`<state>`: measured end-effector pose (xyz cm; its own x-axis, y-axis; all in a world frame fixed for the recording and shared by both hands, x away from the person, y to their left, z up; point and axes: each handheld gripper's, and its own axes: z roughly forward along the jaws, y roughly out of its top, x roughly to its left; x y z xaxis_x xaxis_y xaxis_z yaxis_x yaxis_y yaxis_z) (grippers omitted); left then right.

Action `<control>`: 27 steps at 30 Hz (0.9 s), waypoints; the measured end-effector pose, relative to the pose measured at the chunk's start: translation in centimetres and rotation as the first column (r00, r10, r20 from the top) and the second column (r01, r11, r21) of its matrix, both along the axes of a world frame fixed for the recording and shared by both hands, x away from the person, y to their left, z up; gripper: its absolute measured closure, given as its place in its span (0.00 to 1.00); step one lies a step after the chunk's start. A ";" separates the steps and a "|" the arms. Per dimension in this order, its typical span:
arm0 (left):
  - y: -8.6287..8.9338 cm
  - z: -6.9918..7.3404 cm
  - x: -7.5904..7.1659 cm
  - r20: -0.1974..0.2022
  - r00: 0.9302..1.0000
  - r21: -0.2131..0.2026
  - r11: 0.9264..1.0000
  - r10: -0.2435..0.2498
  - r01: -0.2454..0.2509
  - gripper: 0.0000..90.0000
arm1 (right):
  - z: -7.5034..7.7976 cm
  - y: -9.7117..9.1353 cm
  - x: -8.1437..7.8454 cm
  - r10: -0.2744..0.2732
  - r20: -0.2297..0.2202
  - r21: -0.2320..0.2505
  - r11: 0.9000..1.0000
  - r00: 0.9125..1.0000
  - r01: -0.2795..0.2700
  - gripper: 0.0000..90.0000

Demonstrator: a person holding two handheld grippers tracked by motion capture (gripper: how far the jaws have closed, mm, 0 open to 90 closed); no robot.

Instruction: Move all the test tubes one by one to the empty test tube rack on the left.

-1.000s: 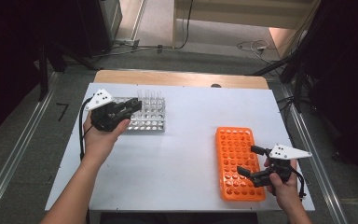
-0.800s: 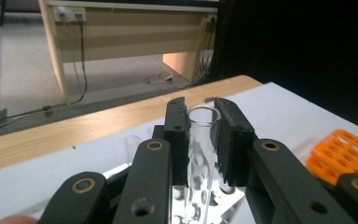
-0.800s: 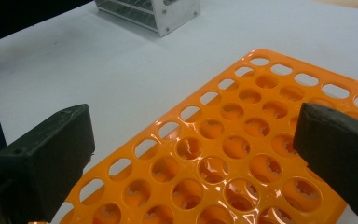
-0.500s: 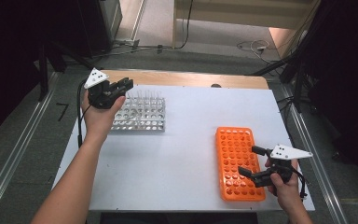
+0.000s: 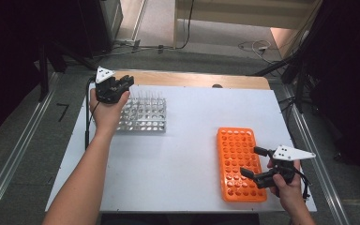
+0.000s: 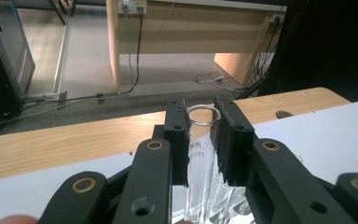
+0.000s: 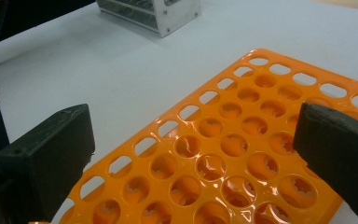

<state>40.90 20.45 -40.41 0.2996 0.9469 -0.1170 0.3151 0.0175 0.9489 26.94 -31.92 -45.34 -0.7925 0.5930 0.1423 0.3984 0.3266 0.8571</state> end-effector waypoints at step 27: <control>-1.1 -2.8 0.4 -0.159 0.987 0.061 0.998 0.031 -0.022 0.81 | 0.0 0.2 -0.1 0.005 0.010 -0.005 1.000 1.000 -0.005 0.00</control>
